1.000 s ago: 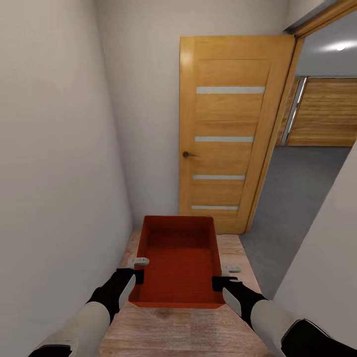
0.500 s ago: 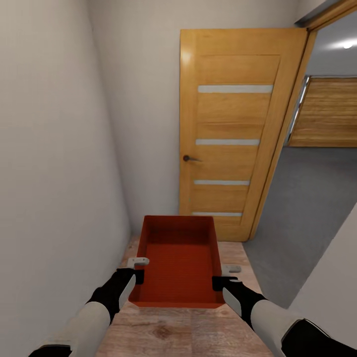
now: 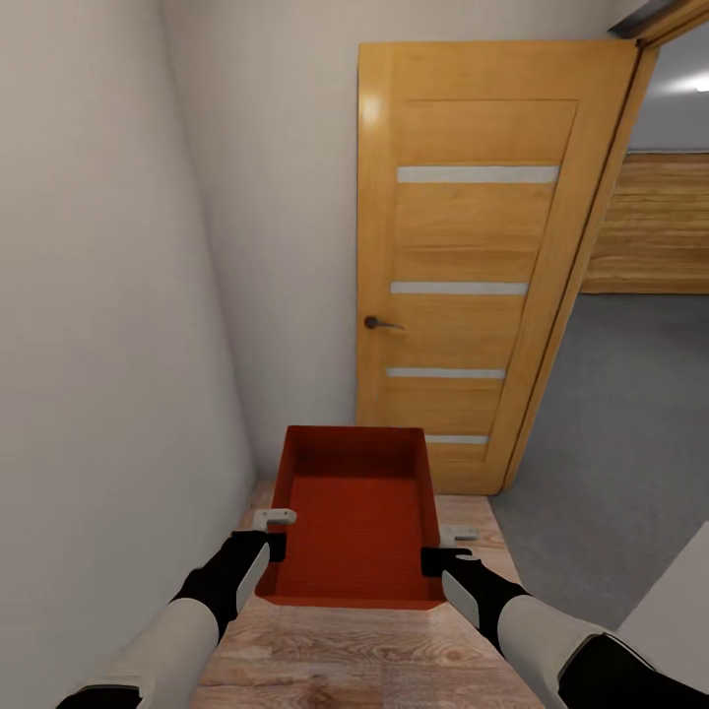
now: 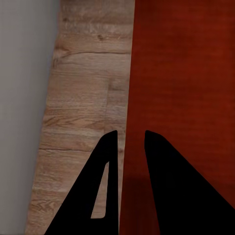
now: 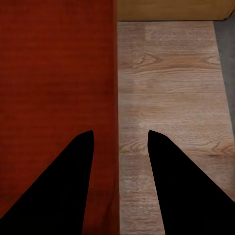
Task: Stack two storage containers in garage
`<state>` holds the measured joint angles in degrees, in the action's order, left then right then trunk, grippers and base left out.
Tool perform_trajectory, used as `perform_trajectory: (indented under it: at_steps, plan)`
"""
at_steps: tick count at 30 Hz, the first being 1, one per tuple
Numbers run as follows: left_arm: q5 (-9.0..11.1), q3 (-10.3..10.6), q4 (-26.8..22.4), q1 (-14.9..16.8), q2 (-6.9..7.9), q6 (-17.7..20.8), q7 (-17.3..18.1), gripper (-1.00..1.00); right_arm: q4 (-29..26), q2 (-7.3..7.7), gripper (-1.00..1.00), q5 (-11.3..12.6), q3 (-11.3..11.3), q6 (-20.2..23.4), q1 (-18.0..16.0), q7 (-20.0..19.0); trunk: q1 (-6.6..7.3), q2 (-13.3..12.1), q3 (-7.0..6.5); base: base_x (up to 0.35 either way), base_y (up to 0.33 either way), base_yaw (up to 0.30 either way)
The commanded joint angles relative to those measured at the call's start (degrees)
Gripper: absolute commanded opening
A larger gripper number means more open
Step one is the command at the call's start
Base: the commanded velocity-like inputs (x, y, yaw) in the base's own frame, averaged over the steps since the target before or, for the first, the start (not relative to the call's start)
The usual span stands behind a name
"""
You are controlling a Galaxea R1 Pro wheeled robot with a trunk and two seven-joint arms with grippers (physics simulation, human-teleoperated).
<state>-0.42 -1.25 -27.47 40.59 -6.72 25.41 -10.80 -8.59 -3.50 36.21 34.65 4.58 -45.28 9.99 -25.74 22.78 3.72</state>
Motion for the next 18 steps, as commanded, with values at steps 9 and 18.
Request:
perform_trajectory:
  at_steps: [9,18]
  plan:
    - [0.68,0.63,-0.02,0.01,0.48,0.33,-0.37,-1.00,-0.37,0.11,-1.00,-0.44,1.65,0.34,-0.07,0.21,-0.05,0.13,0.13,0.023,0.000,0.000]
    - [0.25,-0.10,-0.48,-0.07,0.22,-0.18,-0.10,-1.00,-0.46,-0.41,-1.00,-0.78,-0.32,0.44,-0.04,0.65,-0.05,0.14,0.13,0.000,0.000,0.000]
